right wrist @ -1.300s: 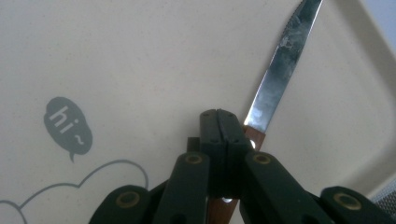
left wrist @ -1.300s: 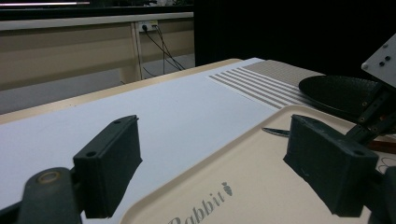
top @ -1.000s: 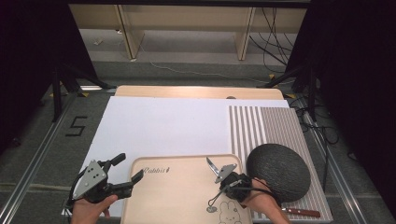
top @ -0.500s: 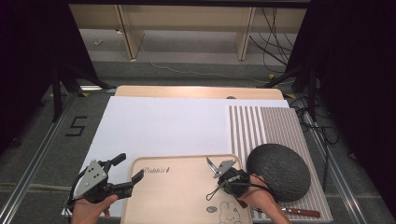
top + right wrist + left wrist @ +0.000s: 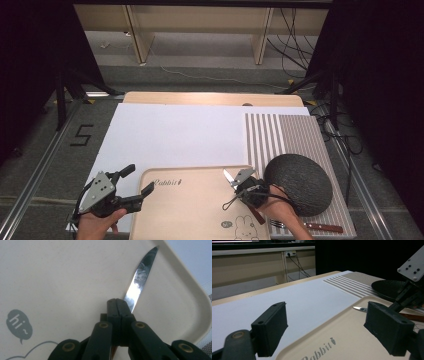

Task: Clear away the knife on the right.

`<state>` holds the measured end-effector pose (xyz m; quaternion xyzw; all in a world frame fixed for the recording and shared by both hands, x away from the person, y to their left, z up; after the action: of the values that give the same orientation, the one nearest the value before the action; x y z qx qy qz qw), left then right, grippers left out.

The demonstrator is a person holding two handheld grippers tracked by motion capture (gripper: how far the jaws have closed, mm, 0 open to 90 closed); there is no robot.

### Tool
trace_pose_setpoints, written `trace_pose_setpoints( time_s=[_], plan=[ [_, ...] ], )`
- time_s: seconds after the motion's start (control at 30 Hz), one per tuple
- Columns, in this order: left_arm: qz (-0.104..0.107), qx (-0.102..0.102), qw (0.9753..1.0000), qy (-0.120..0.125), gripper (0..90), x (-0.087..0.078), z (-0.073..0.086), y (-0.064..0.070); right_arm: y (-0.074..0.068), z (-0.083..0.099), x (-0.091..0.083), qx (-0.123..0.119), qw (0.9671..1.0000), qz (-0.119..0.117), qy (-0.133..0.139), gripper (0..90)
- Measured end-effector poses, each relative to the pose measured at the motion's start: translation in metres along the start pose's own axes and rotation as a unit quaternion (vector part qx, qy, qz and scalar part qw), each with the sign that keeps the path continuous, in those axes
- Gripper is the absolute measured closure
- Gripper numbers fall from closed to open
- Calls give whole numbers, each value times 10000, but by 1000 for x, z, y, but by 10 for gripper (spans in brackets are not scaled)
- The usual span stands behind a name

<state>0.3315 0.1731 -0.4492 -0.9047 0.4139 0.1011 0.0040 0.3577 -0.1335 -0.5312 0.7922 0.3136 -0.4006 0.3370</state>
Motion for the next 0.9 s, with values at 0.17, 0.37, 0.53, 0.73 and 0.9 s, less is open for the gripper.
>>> trace_pose_setpoints(
  time_s=[0.17, 0.37, 0.53, 0.73, 0.9],
  plan=[
    [-5, 4, 10000, 17, 173, -1, 0, 0, 4, 3, -1, 22, 10000, 28, -31, 900],
    [-3, 9, 10000, 21, 173, -1, -1, 0, 6, 16, -3, 119, 9996, 81, -261, 900],
    [-8, 17, 10000, 18, 173, -1, -1, 0, 6, 23, -9, 186, 9994, 6, -301, 900],
    [-3, 15, 10000, 18, 173, -1, -1, 0, 6, 25, -10, 195, 9993, 11, -316, 900],
    [-3, 19, 10000, 23, 173, -1, -1, 0, 6, 24, -12, 268, 9992, 15, -295, 900]
  ],
)
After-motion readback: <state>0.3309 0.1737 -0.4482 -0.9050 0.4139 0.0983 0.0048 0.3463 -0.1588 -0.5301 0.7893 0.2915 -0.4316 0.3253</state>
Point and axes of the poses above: each handheld gripper's, and its own axes: x roughly forward along the jaws, z roughly out of its underside, y roughly to its right, the point moved 8 cm from there along x, roughly forward along the jaws, and after that the axes turned 10 degrees about z, right-handed, at the moved point
